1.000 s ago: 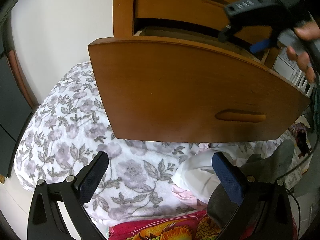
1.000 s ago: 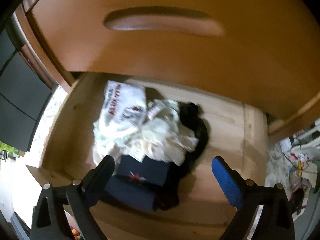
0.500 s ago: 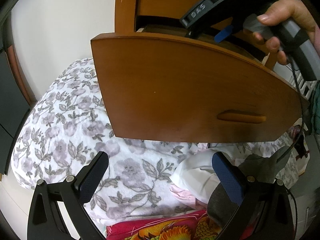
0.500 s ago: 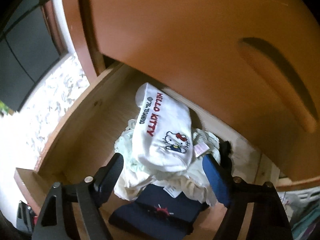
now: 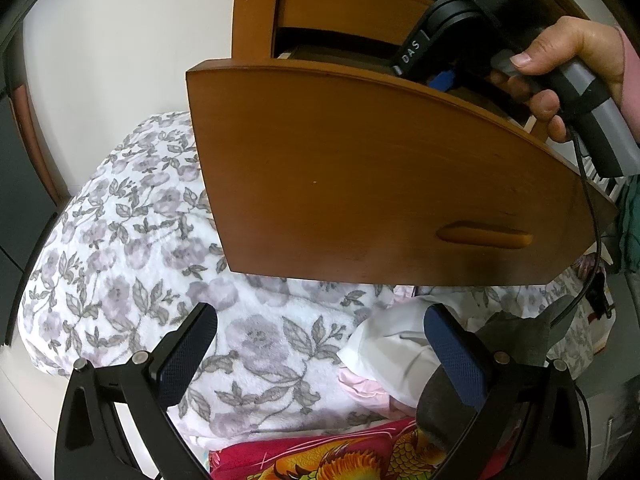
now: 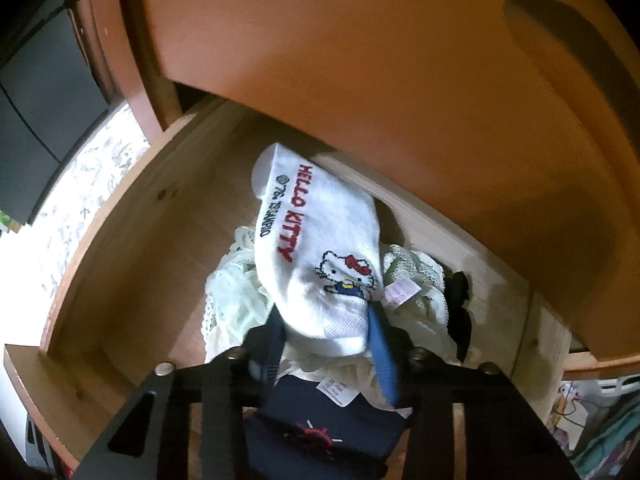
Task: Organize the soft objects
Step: 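Close the right tool on the white Hello Kitty sock, then lift the Hello Kitty sock up out of the drawer with the right tool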
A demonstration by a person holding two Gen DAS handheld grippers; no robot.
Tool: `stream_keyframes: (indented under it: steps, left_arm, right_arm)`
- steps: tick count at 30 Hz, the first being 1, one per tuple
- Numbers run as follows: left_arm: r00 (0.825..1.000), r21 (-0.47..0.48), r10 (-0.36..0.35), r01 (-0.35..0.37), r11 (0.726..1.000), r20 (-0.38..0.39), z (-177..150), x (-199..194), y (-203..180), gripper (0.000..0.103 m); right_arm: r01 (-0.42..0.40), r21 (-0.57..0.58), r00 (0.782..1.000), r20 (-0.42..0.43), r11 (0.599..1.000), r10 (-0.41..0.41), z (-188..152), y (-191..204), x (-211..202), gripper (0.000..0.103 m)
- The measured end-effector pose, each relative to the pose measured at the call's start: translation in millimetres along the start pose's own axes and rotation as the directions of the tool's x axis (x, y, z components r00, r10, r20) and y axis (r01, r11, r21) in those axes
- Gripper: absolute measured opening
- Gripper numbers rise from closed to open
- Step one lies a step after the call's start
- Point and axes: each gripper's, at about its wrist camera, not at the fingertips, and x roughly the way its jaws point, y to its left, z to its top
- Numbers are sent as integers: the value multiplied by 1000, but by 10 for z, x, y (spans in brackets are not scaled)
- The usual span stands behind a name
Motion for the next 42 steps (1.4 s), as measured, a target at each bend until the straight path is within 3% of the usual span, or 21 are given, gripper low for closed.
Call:
stream_keyframes:
  steps: [3, 15, 31, 42]
  left_arm:
    - [1000, 0, -1, 1, 1000, -1, 0, 2, 1, 103]
    - [1000, 4, 2, -2, 1000, -12, 0, 30, -5, 103]
    - [1000, 23, 14, -13, 1000, -25, 3, 59, -38, 103]
    - [1000, 21, 12, -11, 1000, -29, -1, 59, -20, 103]
  right_arm:
    - [-2, 9, 1000, 8, 1000, 2, -23, -52, -29, 27]
    - [-29, 31, 995, 97, 999, 25, -188, -211, -380, 9]
    - [-115, 109, 961, 266, 987, 82, -605, -530, -968, 8]
    - [-138, 179, 932, 356, 974, 67, -982, -640, -1320, 8]
